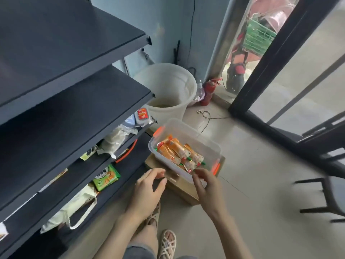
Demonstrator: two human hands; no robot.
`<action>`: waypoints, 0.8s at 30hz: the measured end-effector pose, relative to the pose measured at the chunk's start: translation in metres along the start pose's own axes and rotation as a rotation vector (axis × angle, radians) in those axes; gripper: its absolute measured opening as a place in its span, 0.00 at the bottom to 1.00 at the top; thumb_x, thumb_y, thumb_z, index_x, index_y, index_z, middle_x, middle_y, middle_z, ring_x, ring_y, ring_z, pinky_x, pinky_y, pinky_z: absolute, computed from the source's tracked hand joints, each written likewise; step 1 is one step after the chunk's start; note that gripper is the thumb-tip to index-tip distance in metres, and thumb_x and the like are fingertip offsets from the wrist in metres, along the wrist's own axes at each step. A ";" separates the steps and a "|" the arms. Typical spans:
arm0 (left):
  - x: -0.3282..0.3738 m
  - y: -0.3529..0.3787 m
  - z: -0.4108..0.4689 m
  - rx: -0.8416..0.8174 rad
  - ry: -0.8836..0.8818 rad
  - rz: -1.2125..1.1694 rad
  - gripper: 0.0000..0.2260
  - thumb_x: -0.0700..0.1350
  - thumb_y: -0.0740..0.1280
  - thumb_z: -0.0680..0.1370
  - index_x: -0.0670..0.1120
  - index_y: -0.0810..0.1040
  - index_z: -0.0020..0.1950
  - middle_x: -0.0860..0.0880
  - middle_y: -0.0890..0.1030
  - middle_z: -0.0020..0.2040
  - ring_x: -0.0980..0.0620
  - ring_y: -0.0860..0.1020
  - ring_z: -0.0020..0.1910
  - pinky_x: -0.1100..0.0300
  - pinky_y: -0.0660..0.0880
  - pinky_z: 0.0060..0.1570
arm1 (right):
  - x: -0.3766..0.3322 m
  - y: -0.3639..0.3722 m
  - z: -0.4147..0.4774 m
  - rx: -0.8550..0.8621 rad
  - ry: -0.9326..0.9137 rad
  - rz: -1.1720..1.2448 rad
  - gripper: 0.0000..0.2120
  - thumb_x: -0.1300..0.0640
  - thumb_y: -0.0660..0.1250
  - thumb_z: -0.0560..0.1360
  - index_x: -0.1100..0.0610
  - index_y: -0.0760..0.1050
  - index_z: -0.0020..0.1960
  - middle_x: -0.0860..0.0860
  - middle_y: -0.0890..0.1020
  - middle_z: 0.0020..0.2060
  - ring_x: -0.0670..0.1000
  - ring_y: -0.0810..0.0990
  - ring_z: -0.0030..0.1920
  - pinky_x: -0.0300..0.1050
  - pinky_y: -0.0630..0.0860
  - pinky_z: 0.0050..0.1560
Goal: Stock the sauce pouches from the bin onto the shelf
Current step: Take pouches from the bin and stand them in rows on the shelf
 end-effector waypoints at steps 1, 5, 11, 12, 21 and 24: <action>0.000 0.009 0.011 -0.029 -0.014 0.000 0.09 0.45 0.66 0.77 0.56 0.75 0.55 0.59 0.78 0.50 0.61 0.76 0.51 0.70 0.71 0.48 | 0.009 -0.002 0.009 0.003 0.027 0.010 0.08 0.56 0.65 0.78 0.54 0.79 0.55 0.48 0.83 0.51 0.50 0.79 0.53 0.52 0.76 0.54; -0.009 0.045 0.059 -0.113 -0.089 -0.014 0.09 0.45 0.66 0.77 0.56 0.75 0.56 0.57 0.78 0.51 0.57 0.76 0.53 0.67 0.71 0.51 | 0.040 -0.006 0.052 0.020 0.115 0.037 0.09 0.56 0.65 0.78 0.55 0.79 0.56 0.49 0.83 0.50 0.50 0.79 0.52 0.49 0.76 0.54; -0.041 0.096 0.142 -0.221 -0.225 -0.040 0.10 0.43 0.65 0.77 0.51 0.76 0.58 0.55 0.79 0.50 0.62 0.76 0.50 0.76 0.69 0.45 | 0.087 0.010 0.130 0.002 0.267 0.061 0.06 0.57 0.65 0.78 0.54 0.79 0.52 0.45 0.81 0.44 0.45 0.79 0.47 0.31 0.72 0.46; -0.048 0.104 0.157 -0.228 -0.252 -0.047 0.10 0.43 0.66 0.77 0.50 0.76 0.58 0.55 0.79 0.50 0.62 0.76 0.49 0.78 0.69 0.44 | 0.097 0.015 0.143 -0.003 0.299 0.067 0.05 0.58 0.65 0.77 0.53 0.79 0.51 0.44 0.81 0.43 0.44 0.79 0.46 0.28 0.70 0.44; -0.134 0.187 0.258 -0.281 -0.491 -0.099 0.06 0.42 0.65 0.78 0.51 0.74 0.53 0.53 0.79 0.47 0.59 0.76 0.47 0.74 0.70 0.41 | 0.182 0.079 0.249 -0.123 0.490 0.058 0.08 0.56 0.64 0.78 0.56 0.79 0.52 0.44 0.81 0.43 0.45 0.79 0.46 0.38 0.72 0.46; -0.171 0.216 0.281 -0.254 -0.588 -0.092 0.05 0.43 0.65 0.78 0.51 0.73 0.52 0.53 0.78 0.47 0.58 0.76 0.46 0.71 0.70 0.39 | 0.218 0.103 0.272 -0.155 0.569 0.079 0.08 0.56 0.63 0.77 0.55 0.80 0.52 0.46 0.82 0.44 0.45 0.79 0.46 0.33 0.71 0.42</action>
Point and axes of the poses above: each hand's wrist, its own z-axis towards the middle knuckle, its own y-axis out of the palm, x = y × z, the point moved 6 cm from there along z, towards the middle knuckle
